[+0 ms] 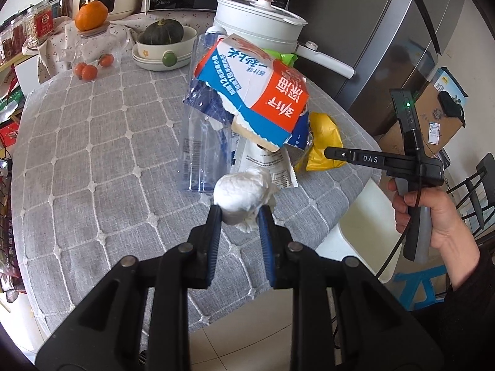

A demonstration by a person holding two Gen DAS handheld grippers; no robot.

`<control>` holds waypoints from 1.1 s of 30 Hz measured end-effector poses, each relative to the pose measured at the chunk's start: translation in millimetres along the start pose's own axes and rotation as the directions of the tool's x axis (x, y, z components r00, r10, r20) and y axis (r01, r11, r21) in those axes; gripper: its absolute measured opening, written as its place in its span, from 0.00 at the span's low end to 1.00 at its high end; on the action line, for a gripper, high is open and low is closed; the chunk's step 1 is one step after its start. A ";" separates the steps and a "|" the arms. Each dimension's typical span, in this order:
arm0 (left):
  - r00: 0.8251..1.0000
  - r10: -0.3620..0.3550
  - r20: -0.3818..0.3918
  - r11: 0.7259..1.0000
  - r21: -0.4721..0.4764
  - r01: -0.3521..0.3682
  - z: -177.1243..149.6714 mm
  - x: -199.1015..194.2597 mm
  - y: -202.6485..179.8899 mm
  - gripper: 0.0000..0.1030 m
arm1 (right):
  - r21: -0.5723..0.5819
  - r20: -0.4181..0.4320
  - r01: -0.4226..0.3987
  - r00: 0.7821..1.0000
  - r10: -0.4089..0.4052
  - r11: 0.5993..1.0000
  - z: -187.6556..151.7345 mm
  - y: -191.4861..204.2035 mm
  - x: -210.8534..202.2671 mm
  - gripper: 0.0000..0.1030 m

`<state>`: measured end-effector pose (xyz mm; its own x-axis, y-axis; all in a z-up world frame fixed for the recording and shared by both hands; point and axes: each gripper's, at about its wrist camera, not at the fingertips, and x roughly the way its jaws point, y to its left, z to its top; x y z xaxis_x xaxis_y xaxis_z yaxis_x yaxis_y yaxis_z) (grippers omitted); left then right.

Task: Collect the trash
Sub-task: 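Grasp the crumpled white tissue with the left tool while the right tool grasps the yellow wrapper, then carry both items over the white bin and open the left tool to drop the tissue while right holds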

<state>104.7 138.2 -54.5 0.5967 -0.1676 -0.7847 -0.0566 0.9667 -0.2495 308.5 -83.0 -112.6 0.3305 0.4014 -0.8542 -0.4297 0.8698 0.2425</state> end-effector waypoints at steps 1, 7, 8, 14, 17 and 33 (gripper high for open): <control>1.000 -0.005 0.004 1.000 0.004 0.005 0.2 -1.2 -3.5 0.26 | 0.005 0.007 0.002 1.000 -0.002 1.000 -1.5 -2.4 -6.6 0.15; 0.999 -0.043 0.032 0.998 0.044 0.042 2.7 -6.6 -31.7 0.26 | 0.029 0.047 0.018 0.999 -0.020 0.999 -13.5 -19.0 -57.4 0.15; 0.998 -0.050 0.035 0.997 0.053 0.048 2.8 -6.4 -37.1 0.26 | 0.033 0.054 0.018 0.998 -0.020 0.999 -18.0 -26.3 -67.7 0.15; 0.995 -0.097 0.032 0.989 0.114 0.093 -0.3 1.4 -76.6 0.26 | 0.095 0.082 0.039 0.995 -0.047 0.995 -48.0 -54.6 -117.4 0.14; 0.993 -0.121 0.018 0.983 0.144 0.117 -3.2 9.1 -97.8 0.26 | 0.118 0.078 0.072 0.994 -0.082 0.990 -61.6 -70.2 -136.3 0.14; 0.982 -0.147 -0.122 0.922 0.342 0.181 -41.0 105.7 -212.7 0.26 | 0.233 -0.031 0.204 0.979 -0.202 0.951 -141.3 -158.9 -168.2 0.15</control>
<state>146.9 -93.0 -107.6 0.4965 -0.3301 -0.8028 0.3295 0.9273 -0.1775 202.4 -329.2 -72.5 0.3839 0.2084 -0.8996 -0.1458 0.9757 0.1638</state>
